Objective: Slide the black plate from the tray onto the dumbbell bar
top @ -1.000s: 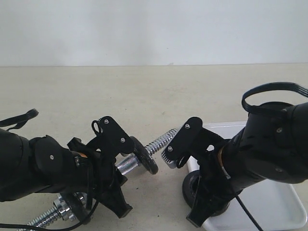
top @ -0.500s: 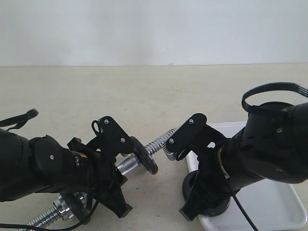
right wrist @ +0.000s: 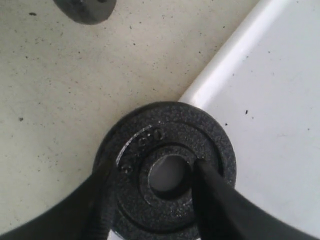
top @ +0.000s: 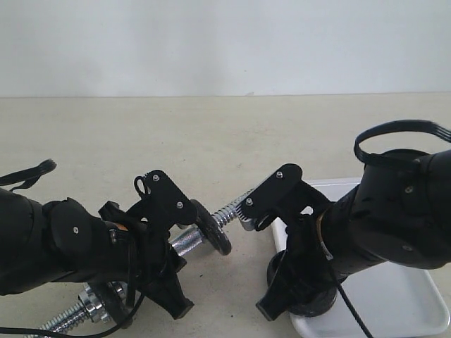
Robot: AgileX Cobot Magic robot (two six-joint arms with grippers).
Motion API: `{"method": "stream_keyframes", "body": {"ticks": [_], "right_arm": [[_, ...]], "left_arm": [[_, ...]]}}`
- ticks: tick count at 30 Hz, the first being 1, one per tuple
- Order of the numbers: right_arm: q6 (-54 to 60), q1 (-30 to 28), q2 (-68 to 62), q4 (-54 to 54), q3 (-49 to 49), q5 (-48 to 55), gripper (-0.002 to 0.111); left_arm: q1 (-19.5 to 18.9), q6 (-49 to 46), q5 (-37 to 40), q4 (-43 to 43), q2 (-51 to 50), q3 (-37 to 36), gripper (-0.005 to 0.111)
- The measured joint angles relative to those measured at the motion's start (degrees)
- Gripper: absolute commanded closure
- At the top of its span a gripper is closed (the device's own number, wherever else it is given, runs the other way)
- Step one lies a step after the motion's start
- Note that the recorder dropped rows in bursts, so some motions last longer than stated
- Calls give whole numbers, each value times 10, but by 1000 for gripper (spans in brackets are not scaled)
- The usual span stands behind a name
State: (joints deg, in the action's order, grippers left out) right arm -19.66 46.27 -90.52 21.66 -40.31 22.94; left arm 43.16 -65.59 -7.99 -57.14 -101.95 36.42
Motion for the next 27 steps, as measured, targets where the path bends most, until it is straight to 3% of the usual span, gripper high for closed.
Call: {"method": "stream_keyframes", "body": {"ticks": [4,6,11,27], "right_arm": [[-5,0,0,-4,0,2,66],[-2,0,0,-5,0,2,58],[4,0,0,-6,0,2,6],[10,0,0,2,0,-45,3]], "left_arm": [[0,0,0,0,0,0,102],[0,0,0,0,0,0,102],[0,0,0,0,0,0,102],[0,0,0,0,0,0,102]]}}
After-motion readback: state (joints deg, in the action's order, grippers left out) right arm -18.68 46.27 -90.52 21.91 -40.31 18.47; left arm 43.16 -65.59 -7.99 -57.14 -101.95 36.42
